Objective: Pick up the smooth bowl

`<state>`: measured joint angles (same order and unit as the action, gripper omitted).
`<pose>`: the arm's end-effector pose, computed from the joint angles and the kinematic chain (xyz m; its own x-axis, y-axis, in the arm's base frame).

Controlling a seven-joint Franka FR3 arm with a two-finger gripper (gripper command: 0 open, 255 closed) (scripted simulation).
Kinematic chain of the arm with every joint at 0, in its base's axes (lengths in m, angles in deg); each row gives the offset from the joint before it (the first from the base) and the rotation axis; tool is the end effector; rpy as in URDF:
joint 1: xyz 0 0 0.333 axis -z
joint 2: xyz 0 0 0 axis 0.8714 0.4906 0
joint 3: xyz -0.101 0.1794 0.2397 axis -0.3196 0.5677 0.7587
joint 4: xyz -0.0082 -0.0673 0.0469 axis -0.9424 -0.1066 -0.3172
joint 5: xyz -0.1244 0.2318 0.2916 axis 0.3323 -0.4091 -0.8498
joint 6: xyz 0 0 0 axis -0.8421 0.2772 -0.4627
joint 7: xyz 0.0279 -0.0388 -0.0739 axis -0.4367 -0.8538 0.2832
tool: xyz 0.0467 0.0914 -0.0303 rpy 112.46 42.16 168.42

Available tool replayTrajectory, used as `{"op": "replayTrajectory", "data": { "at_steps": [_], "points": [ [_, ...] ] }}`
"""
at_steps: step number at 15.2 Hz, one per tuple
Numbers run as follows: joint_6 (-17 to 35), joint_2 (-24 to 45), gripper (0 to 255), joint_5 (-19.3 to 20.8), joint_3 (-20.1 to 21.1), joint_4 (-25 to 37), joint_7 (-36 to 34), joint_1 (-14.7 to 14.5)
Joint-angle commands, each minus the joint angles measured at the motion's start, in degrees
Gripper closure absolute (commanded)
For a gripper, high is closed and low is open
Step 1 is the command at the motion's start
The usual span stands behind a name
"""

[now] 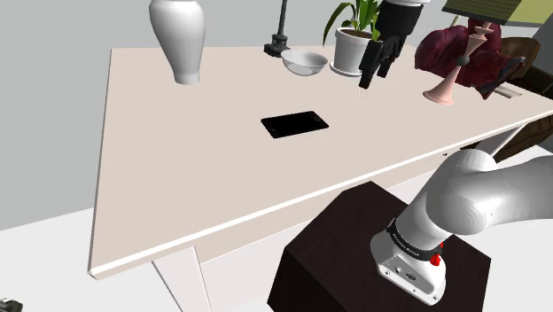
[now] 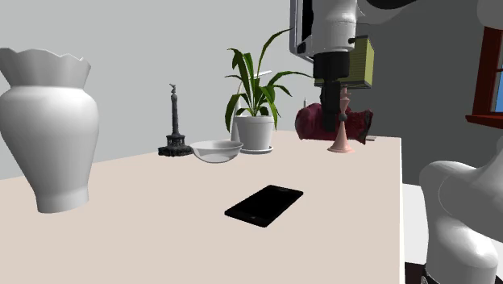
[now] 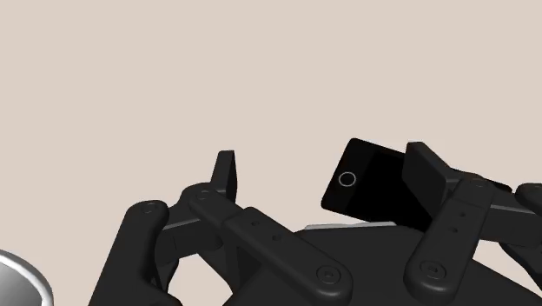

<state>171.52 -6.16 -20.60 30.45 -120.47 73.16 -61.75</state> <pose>0.2866 0.0073 0.6227 1.0000 0.0058 -0.0078 0.0064 -0.9966 0.0827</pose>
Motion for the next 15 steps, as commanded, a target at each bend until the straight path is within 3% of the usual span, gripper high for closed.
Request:
{"op": "replayTrajectory", "data": {
  "at_steps": [1,15],
  "points": [
    [0.0,0.0,0,0.0,0.0,0.0,0.0,0.0],
    [22.3,21.7,0,14.4,-3.4,5.0,10.9,1.3]
  ]
}}
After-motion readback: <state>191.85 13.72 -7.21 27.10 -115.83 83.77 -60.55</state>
